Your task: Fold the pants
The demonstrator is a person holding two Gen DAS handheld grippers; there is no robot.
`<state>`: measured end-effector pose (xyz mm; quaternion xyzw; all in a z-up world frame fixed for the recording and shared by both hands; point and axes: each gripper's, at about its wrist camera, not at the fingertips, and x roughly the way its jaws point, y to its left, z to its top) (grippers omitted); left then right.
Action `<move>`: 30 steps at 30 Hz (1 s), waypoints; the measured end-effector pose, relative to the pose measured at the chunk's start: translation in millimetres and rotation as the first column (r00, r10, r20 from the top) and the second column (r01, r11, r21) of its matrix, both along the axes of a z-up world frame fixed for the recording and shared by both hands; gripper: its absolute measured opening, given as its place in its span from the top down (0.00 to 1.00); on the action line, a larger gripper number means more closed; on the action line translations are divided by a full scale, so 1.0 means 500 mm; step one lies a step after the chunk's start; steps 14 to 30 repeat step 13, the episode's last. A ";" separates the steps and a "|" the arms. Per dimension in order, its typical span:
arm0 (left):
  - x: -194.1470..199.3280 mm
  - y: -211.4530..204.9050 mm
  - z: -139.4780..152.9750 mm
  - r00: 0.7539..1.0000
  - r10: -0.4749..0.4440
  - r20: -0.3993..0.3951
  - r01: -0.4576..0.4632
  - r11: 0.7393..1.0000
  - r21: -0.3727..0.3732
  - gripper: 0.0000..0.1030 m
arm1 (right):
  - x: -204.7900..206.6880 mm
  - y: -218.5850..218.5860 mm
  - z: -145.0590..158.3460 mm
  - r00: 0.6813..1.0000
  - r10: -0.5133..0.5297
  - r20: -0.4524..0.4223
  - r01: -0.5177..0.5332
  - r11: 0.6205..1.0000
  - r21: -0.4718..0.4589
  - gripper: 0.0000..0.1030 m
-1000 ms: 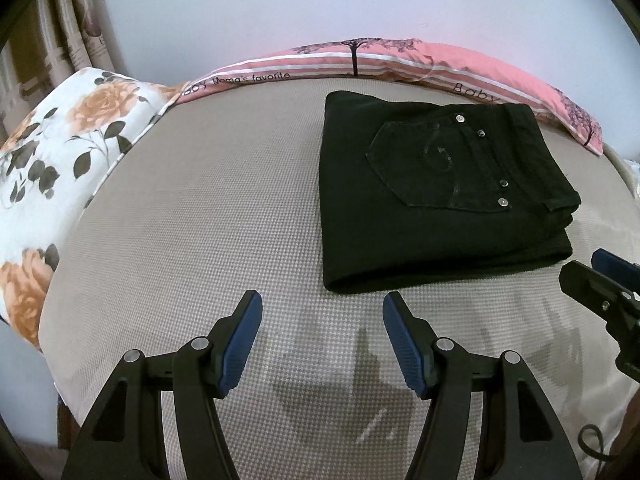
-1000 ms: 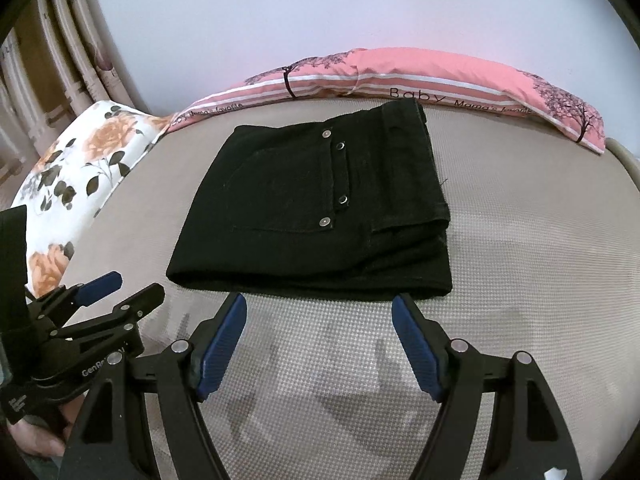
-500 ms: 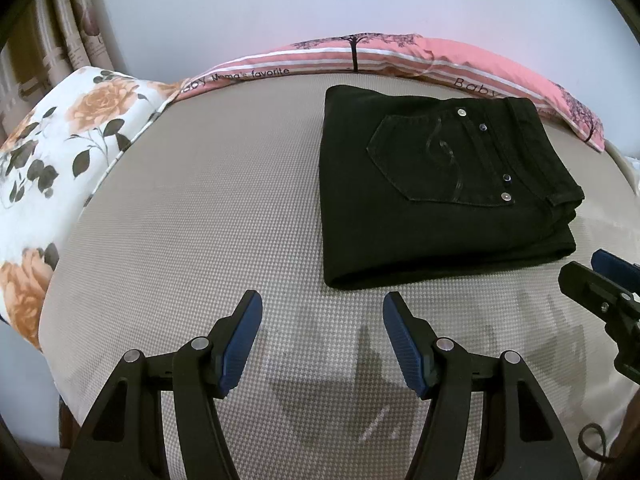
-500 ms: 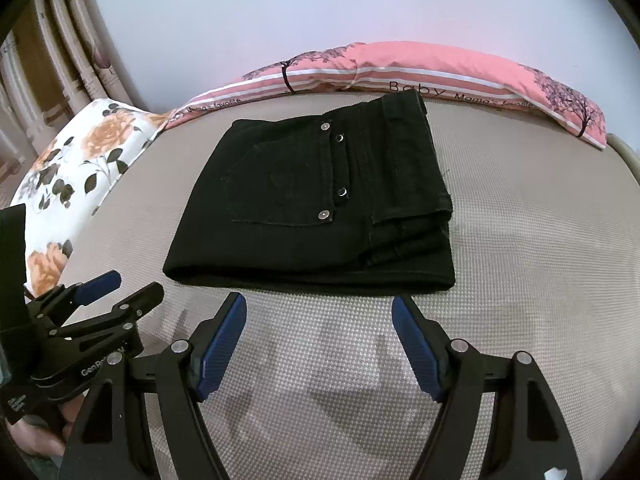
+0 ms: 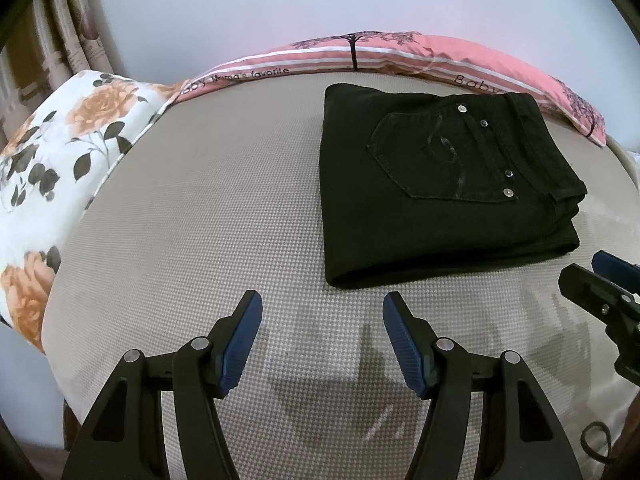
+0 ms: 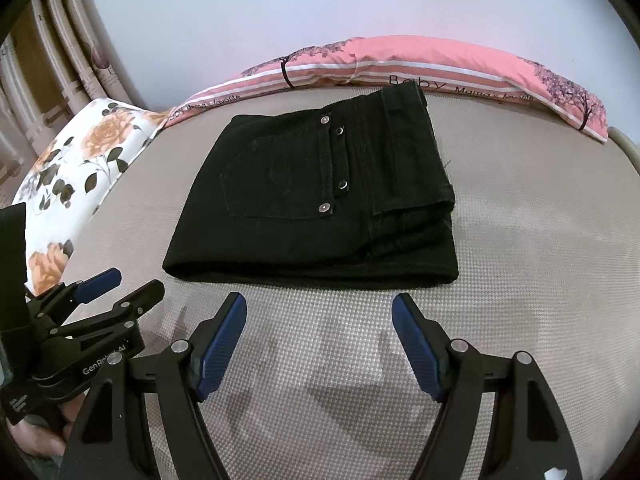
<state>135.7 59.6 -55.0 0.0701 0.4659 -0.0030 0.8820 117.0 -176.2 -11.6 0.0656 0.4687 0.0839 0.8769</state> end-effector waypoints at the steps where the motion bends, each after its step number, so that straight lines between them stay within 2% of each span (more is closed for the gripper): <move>1: 0.000 0.000 0.000 1.000 -0.002 0.000 0.002 1.000 0.000 0.38 | 0.000 0.000 -0.001 1.000 0.000 0.000 0.000 1.000 0.001 0.29; 30: 0.002 0.000 -0.004 1.000 -0.008 -0.003 0.008 1.000 -0.001 0.38 | 0.000 -0.008 -0.006 1.000 -0.008 -0.007 0.008 1.000 0.016 0.29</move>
